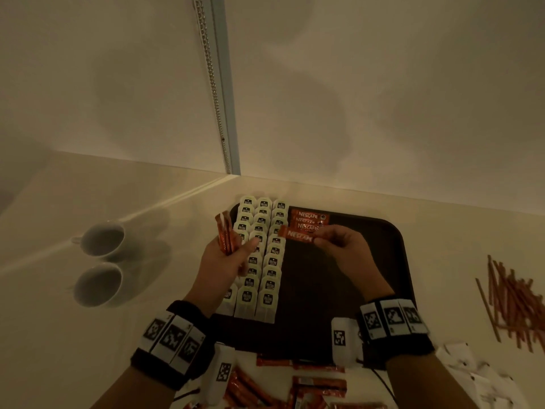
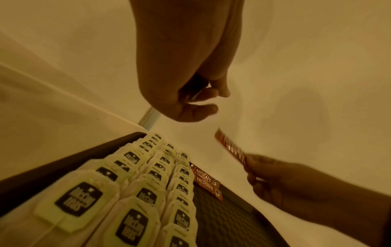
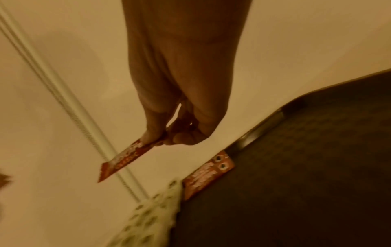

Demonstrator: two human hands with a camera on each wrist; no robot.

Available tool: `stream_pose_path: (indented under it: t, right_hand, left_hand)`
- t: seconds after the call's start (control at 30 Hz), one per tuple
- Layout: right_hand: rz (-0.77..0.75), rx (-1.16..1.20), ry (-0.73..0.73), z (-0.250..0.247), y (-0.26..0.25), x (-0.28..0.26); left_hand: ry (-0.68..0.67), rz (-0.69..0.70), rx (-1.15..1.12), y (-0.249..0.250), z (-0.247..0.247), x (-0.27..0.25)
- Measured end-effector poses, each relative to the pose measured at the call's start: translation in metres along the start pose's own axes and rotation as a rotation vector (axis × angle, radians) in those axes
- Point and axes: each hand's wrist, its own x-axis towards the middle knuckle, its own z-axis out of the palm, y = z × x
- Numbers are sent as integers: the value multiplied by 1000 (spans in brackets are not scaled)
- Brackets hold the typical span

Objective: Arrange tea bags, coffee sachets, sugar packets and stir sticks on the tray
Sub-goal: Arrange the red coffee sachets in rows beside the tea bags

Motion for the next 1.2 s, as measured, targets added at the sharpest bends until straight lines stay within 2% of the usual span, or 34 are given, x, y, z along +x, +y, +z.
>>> stream_pose_path:
  t: [0.1,0.23,0.3,0.4,0.7,1.0,1.2]
  right_hand:
    - [71,-165,131,-9,30,21]
    - [151,-234,97,-6,53,40]
    - [148,-245,76,-1,56,47]
    - [104,-247,131,5,57,55]
    - [67,-348,262,10,66,71]
    - [54,-386,274,11,67,70]
    - [36,-372,296,7,65,67]
  left_hand:
    - [2,-35,16,-1,-7,1]
    - [-7,-110,-108,0,-12,1]
    - [-2,-178,-180,2,-13,0]
    - [-6,-219,-205,5,-13,-4]
    - [-39,-234,-190,5,-12,-2]
    - [-20,-261,-243,5,-10,-3]
    - [-42,-208,-117,7,-7,-1]
